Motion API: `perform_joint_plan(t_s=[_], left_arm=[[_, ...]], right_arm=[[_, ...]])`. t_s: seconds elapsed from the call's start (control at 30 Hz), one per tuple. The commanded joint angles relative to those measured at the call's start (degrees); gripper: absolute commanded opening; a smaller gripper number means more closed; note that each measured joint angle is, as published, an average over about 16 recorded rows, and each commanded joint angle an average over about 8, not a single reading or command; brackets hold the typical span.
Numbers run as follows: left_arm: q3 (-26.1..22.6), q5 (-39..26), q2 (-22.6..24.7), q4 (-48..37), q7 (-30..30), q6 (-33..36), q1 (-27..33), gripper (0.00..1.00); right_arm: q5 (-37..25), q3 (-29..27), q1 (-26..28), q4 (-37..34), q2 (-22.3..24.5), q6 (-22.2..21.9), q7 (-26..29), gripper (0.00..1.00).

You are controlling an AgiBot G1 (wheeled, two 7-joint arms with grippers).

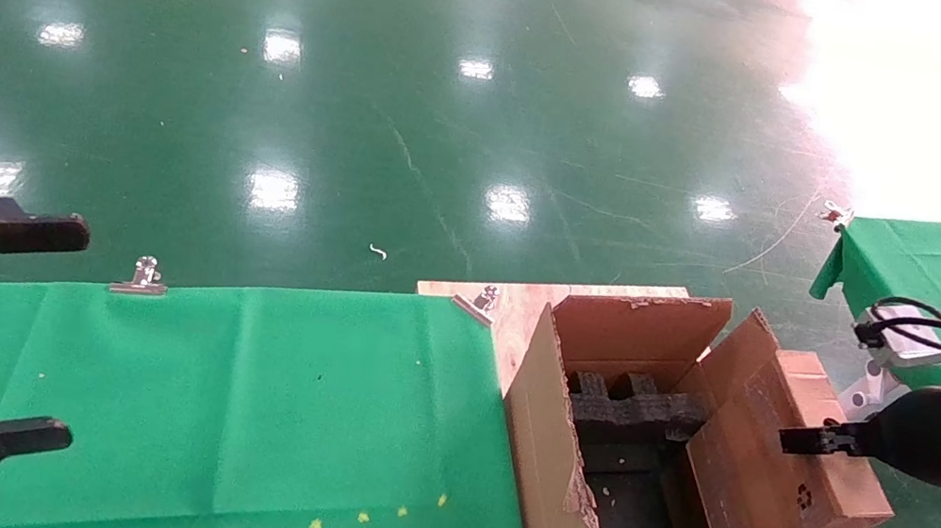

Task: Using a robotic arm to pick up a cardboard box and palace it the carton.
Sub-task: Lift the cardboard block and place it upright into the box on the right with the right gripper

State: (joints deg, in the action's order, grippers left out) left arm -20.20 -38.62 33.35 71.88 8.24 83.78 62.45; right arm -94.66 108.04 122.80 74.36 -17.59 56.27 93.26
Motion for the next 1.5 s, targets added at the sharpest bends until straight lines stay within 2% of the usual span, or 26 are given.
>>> perform_joint_plan(t_s=[0.03, 0.6, 1.03, 1.5], left_arm=[[0.0, 0.0, 0.0, 0.0, 0.0, 0.0, 0.0, 1.0], [0.0, 0.0, 0.0, 0.0, 0.0, 0.0, 0.0, 1.0], [0.0, 0.0, 0.0, 0.0, 0.0, 0.0, 0.0, 1.0], [0.0, 0.0, 0.0, 0.0, 0.0, 0.0, 0.0, 1.0]], right_arm=[[-0.2, 0.3, -0.6, -0.1, -0.3, -0.8, 0.6, 0.0], [3.3, 2.3, -7.7, -6.9, -6.1, -4.7, 0.7, 0.0], [8.0, 2.3, -13.4, -16.7, -11.1, -8.2, -7.9, 0.0], [13.5, 1.4, -18.5, -25.0, -15.2, -8.8, -15.1, 0.0]])
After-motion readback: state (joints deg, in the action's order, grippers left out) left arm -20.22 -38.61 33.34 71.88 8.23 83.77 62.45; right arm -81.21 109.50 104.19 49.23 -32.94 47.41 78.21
